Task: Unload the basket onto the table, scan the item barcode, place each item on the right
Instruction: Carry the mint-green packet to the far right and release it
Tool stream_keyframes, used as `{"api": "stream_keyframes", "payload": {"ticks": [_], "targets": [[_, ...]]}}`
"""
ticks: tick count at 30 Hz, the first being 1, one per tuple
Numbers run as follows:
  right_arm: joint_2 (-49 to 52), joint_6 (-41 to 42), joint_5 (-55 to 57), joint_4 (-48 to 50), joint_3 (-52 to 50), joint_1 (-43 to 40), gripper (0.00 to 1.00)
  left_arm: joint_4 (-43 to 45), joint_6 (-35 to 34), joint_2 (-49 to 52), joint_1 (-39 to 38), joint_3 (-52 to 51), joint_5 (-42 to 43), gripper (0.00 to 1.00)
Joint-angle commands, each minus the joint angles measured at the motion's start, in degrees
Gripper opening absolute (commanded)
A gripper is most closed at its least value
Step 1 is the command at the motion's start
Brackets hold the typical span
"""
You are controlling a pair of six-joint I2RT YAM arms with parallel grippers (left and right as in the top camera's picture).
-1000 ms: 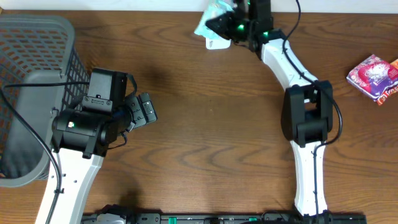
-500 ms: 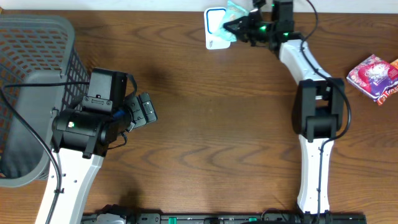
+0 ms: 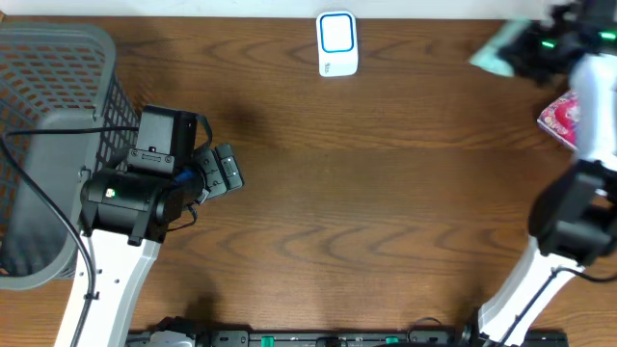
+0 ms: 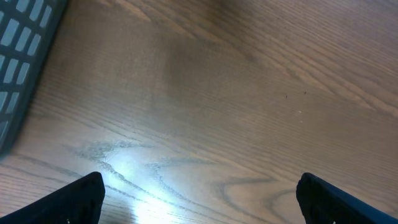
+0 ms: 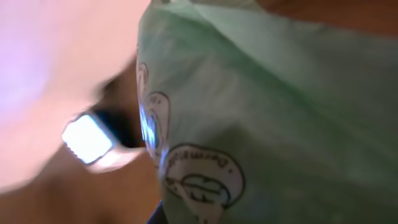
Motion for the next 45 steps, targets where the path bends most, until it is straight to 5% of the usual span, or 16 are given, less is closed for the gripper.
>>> {"api": "stream_keyframes", "payload": {"ticks": [1,8,20,35,45], "targets": [[-0.37,-10.73,11.96,-4.96,0.46,-4.98,0.01,-0.26,0.35,0.09,0.24,-0.26,-0.52,0.98],[-0.24,-11.34,21.35,-10.84,0.46,-14.6,0.01,-0.26,0.35,0.09,0.24,-0.26,-0.52,0.98],[-0.13,-11.43,22.12,-12.52,-1.36,-25.27,0.01,-0.26,0.35,0.09,0.24,-0.26,-0.52,0.98],[-0.04,-12.85,15.13,4.7,-18.36,-22.32,0.08,-0.26,0.35,0.09,0.24,-0.26,-0.52,0.98],[-0.04,-17.49,6.45,5.33,-19.06,-19.47,0.11,-0.26,0.35,0.09,0.24,-0.26,-0.52,0.98]]}}
